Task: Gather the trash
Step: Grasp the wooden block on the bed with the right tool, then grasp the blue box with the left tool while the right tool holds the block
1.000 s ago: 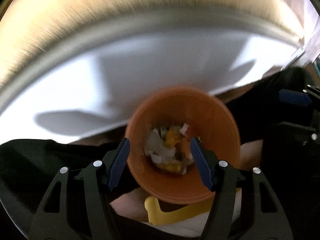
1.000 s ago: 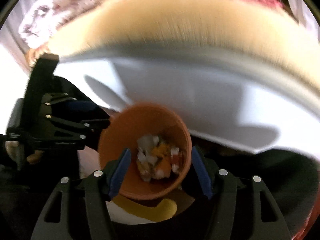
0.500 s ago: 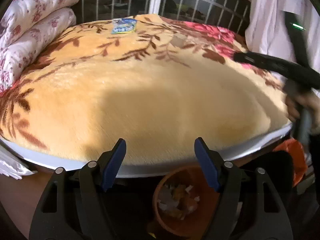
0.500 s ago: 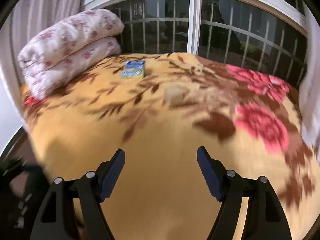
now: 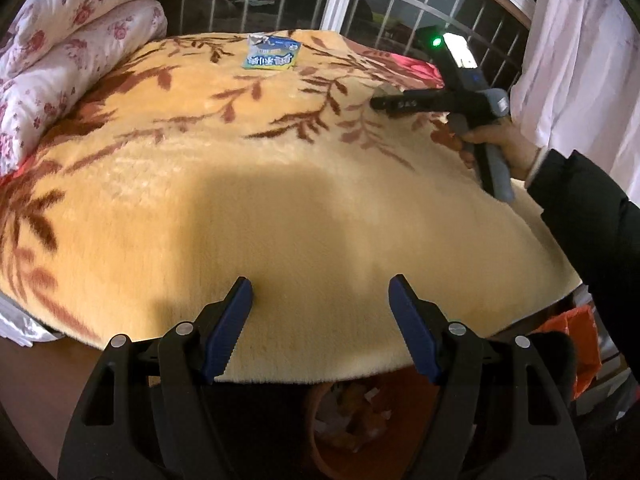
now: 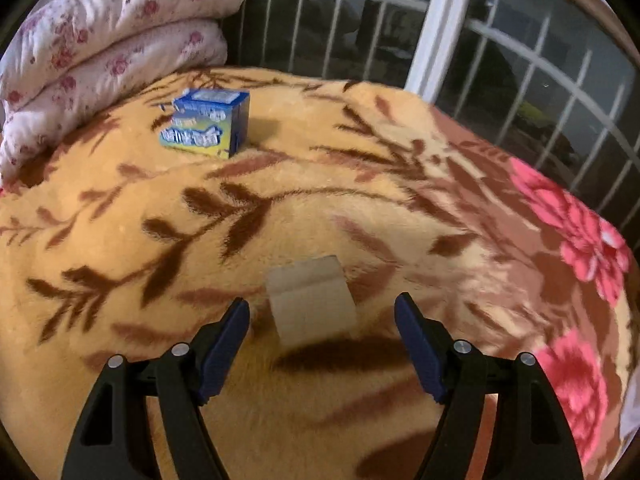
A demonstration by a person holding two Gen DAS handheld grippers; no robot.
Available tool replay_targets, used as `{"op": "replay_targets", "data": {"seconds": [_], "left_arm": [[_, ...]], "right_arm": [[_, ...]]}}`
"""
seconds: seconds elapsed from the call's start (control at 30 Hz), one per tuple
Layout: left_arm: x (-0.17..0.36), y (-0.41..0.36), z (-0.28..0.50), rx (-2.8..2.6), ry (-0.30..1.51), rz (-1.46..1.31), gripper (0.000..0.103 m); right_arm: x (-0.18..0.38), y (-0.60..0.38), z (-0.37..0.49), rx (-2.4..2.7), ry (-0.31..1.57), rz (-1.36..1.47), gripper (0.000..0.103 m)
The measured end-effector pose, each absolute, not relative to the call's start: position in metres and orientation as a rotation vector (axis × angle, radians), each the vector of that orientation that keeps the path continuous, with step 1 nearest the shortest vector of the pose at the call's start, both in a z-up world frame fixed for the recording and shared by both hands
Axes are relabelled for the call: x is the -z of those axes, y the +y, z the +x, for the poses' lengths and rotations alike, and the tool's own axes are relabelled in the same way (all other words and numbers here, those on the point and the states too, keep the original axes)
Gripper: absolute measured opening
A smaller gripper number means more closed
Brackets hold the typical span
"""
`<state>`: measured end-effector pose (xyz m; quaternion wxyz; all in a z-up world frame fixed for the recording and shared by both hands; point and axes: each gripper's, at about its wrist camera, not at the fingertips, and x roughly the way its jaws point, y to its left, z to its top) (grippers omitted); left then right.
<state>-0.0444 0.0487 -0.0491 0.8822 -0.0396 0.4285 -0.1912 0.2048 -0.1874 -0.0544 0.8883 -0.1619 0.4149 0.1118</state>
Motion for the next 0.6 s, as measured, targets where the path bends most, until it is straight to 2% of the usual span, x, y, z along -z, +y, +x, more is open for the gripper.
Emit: {"op": "replay_targets", "data": {"seconds": [0.03,0.07,0.2,0.4,0.6], "left_arm": [[0.047,0.047,-0.042,0.396,0.889,-0.079,0.069],[0.046,0.046,-0.04,0.396,0.888,-0.079,0.069],[0.043,0.043,-0.031,0.391,0.892,-0.096,0.069],[0.022,0.038,0.012,0.367,0.843,-0.108,0.069],[0.005,0.022,0.121,0.27,0.793,-0.043,0.069]], "right_arm": [[0.059,-0.188,0.21,-0.253,0.891,-0.323,0.044],[0.06,-0.189,0.211,-0.269,0.901,-0.302,0.039],[0.048,-0.192,0.192,-0.266,0.875,-0.207,0.038],[0.022,-0.209,0.101,-0.183,0.762,0.043,0.038],[0.023,-0.248,0.069,-0.084,0.64,0.266,0.038]]}}
